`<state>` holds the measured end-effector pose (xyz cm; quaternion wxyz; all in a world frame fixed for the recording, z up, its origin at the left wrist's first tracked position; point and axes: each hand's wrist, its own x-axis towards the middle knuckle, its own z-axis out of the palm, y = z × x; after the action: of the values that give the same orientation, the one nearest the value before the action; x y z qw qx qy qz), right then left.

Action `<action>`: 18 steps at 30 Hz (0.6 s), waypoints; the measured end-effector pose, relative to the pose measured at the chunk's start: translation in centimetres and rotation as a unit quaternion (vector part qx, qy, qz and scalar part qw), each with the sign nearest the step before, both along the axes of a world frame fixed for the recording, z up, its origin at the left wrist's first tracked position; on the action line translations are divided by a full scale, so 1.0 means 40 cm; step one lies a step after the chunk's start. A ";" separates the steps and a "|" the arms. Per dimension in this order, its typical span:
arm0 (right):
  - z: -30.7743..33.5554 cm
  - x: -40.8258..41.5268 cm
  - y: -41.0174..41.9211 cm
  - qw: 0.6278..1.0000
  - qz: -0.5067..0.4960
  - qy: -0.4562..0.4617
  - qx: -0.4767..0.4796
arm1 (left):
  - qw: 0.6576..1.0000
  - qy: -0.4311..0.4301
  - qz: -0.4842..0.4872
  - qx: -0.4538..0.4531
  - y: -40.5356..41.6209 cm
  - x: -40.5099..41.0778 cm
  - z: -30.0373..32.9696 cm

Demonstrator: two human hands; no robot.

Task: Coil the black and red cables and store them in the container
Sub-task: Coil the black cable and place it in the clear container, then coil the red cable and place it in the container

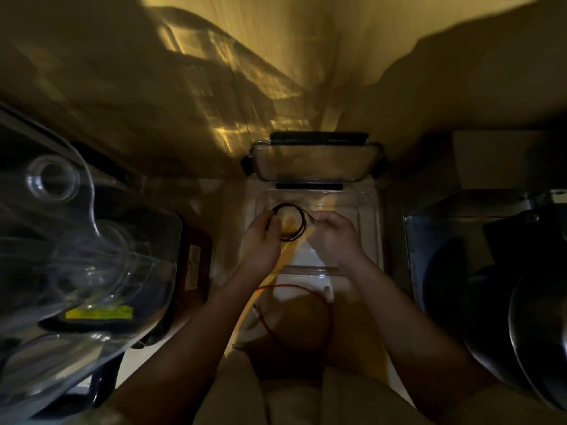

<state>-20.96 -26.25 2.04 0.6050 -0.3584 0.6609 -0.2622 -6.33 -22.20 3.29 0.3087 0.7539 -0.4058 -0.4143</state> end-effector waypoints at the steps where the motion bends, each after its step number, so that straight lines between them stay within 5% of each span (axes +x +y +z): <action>1: 0.010 -0.006 0.010 1.000 -0.007 0.004 -0.015 | 1.000 0.001 -0.001 -0.001 0.015 0.007 0.008; 9: 0.055 -0.062 0.128 0.998 -0.017 -0.004 -0.064 | 0.998 0.001 0.049 -0.030 0.178 0.039 0.053; 14: 0.049 -0.103 0.209 0.997 -0.010 -0.008 -0.073 | 0.997 -0.041 -0.003 -0.073 0.301 0.033 0.037; 18: 0.035 -0.128 0.266 0.999 -0.005 -0.008 -0.052 | 0.996 -0.058 -0.063 -0.021 0.371 0.031 -0.006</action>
<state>-26.07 -15.59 3.46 0.5898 -0.3843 0.6429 -0.3021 -5.10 -7.37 3.03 0.2738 0.7425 -0.4786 -0.3803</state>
